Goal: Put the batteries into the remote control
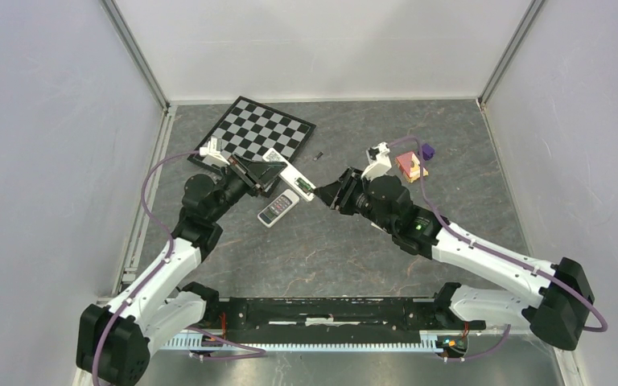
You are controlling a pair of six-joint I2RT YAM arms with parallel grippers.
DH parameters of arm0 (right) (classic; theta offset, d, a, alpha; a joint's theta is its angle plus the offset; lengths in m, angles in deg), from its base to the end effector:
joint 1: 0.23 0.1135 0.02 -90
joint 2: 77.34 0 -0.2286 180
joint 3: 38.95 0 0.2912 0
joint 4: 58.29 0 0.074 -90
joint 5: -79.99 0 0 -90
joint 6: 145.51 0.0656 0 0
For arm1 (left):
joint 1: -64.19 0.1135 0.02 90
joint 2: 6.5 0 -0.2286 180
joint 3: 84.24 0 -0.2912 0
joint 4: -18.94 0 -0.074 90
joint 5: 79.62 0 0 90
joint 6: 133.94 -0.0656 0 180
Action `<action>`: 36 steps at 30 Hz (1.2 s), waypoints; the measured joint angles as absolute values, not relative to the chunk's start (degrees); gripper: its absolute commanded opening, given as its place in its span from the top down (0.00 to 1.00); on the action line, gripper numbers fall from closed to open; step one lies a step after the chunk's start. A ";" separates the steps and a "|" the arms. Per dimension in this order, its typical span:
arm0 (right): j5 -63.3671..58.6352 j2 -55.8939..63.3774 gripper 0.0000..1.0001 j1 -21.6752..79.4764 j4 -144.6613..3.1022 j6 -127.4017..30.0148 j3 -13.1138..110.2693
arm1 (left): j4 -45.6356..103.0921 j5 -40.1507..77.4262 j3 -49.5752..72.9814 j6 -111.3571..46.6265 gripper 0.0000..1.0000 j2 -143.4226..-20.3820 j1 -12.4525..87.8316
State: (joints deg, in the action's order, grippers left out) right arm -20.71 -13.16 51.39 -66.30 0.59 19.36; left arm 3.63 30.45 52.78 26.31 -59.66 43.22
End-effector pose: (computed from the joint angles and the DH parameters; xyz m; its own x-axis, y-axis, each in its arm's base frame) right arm 0.2235 0.2625 0.2563 -0.6295 0.5188 -0.5784 -0.2436 0.5752 0.7809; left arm 0.2764 -0.1300 0.2571 -0.5885 -0.7212 -0.3654 0.3000 0.2249 -0.9270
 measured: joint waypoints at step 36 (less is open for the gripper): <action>-5.17 -20.37 0.17 49.01 -61.85 -24.13 13.48 | 6.28 46.19 49.70 15.67 0.98 -58.88 41.27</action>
